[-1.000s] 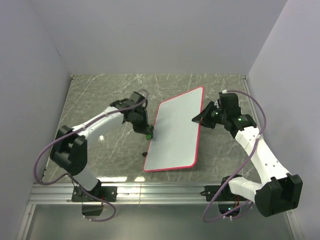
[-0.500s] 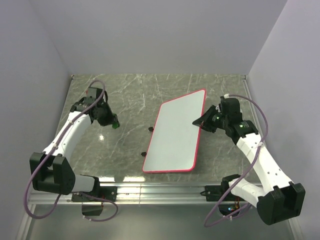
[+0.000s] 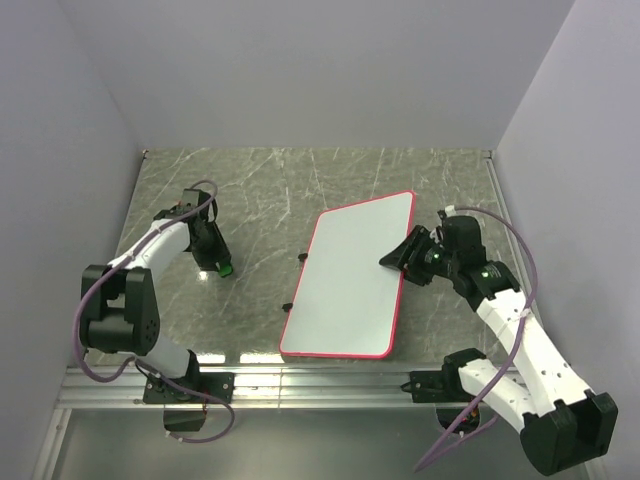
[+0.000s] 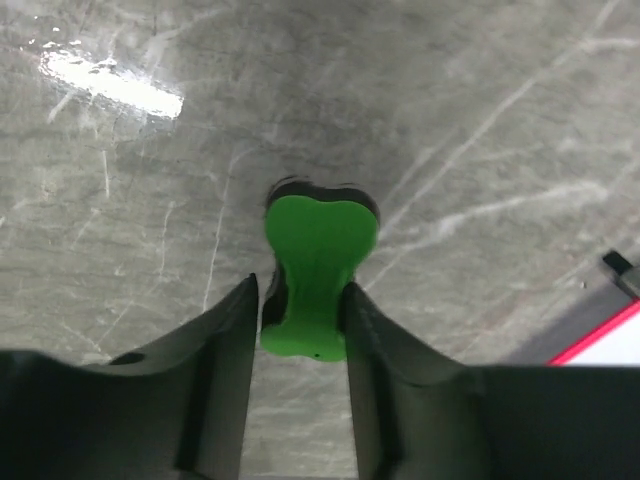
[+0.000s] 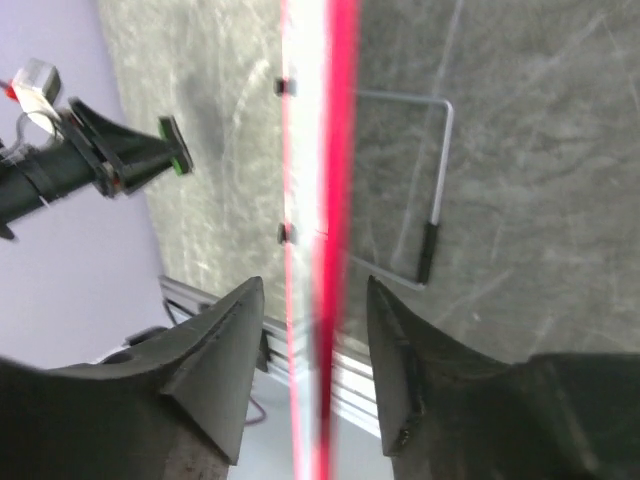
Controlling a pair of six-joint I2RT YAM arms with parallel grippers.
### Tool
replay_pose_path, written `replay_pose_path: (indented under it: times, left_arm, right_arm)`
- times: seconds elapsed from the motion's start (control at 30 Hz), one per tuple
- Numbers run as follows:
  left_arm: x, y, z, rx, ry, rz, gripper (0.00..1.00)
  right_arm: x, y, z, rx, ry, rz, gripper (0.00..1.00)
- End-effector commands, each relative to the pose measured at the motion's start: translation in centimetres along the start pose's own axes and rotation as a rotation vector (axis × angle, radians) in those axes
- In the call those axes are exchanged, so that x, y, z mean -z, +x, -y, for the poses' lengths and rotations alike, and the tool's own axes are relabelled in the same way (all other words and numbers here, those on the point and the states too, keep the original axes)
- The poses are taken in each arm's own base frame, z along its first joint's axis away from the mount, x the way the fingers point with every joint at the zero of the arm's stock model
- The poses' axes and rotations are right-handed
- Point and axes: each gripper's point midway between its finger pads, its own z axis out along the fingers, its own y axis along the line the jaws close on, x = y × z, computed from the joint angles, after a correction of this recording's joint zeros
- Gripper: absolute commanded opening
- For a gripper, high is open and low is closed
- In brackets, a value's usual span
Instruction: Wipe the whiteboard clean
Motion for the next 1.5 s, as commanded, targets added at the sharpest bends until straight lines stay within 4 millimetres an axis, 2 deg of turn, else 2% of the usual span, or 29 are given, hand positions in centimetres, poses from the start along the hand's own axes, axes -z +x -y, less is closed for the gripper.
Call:
replay_pose_path:
  times: [0.0,0.13,0.23,0.27,0.33,0.37,0.53,0.57,0.63,0.67,0.7,0.73,0.77,0.8,0.87,0.9,0.97,1.0,1.1,1.2,1.3,1.47]
  left_arm:
    - [-0.1,-1.9,0.2,-0.027,-0.009,0.056,0.44]
    - [-0.5,-1.6,-0.1,-0.037,-0.025,0.033,0.51]
    - [-0.6,-1.9,-0.6,-0.036,-0.053,0.047,0.63]
    - [-0.6,-1.9,-0.6,-0.037,-0.053,0.048,0.66]
    - [-0.6,-1.9,-0.7,-0.037,-0.060,0.047,0.68]
    - [-0.6,-2.0,-0.7,-0.037,-0.063,0.047,0.70]
    - [-0.5,-2.1,-0.9,-0.040,-0.082,0.046,0.74]
    - [-0.4,-2.2,-0.9,-0.039,-0.082,0.046,0.75]
    - [0.7,-2.9,-0.1,-0.039,-0.052,0.071,0.75]
    - [1.3,-3.2,0.4,-0.036,-0.032,0.084,0.76]
    - [2.9,-4.3,1.4,-0.038,0.013,0.132,0.82]
    - [3.9,-4.6,2.2,-0.046,0.056,0.149,0.98]
    - [5.0,-5.1,2.8,-0.048,0.087,0.177,0.99]
    - [7.3,-6.4,3.8,-0.053,0.136,0.247,0.99]
    - [9.7,-7.5,5.0,-0.057,0.195,0.314,0.99]
    - [12.3,-8.8,5.9,-0.063,0.242,0.389,0.99]
    - [14.6,-9.9,6.6,-0.057,0.272,0.461,0.99]
    - [16.8,-10.8,7.2,-0.059,0.305,0.516,0.99]
    - [20.5,-12.4,8.0,-0.047,0.340,0.617,0.99]
    - [22.5,-13.3,8.0,-0.025,0.322,0.665,0.99]
    - [23.7,-13.9,8.2,-0.020,0.330,0.693,0.99]
    - [24.2,-13.8,8.4,-0.010,0.342,0.702,0.98]
  right_arm:
    - [0.3,0.4,-0.6,0.039,-0.051,0.007,0.56]
    - [0.6,0.3,-0.6,0.059,-0.048,0.017,0.64]
    - [1.0,-0.3,-1.0,0.086,-0.044,0.035,0.71]
    - [1.4,-0.9,-1.6,0.106,-0.047,0.057,0.77]
    - [1.9,-1.3,-1.9,0.120,-0.038,0.063,0.84]
    - [2.6,-1.9,-2.7,0.149,-0.050,0.085,0.91]
    - [5.0,-3.9,-3.6,0.220,0.010,0.164,0.94]
    - [5.9,-4.5,-4.3,0.248,0.006,0.190,0.95]
    - [6.9,-5.0,-4.4,0.267,0.029,0.220,0.95]
    - [7.9,-5.6,-5.2,0.293,0.016,0.251,0.95]
    - [8.5,-5.7,-5.6,0.306,0.007,0.265,0.95]
    - [9.4,-5.9,-6.2,0.322,-0.013,0.290,0.97]
    - [10.3,-6.3,-7.1,0.345,-0.036,0.318,0.98]
    - [10.9,-6.4,-7.7,0.355,-0.061,0.339,0.99]
    - [12.0,-6.6,-8.5,0.359,-0.098,0.384,1.00]
    - [12.4,-6.8,-9.0,0.358,-0.120,0.407,1.00]
    - [13.4,-6.9,-9.6,0.361,-0.141,0.433,1.00]
    - [13.7,-6.9,-9.8,0.367,-0.149,0.436,1.00]
    - [14.4,-6.5,-10.3,0.387,-0.168,0.430,1.00]
    - [13.8,-5.8,-9.5,0.404,-0.157,0.402,1.00]
    - [13.5,-5.1,-8.7,0.418,-0.152,0.387,1.00]
    - [13.6,-4.1,-8.3,0.438,-0.176,0.375,1.00]
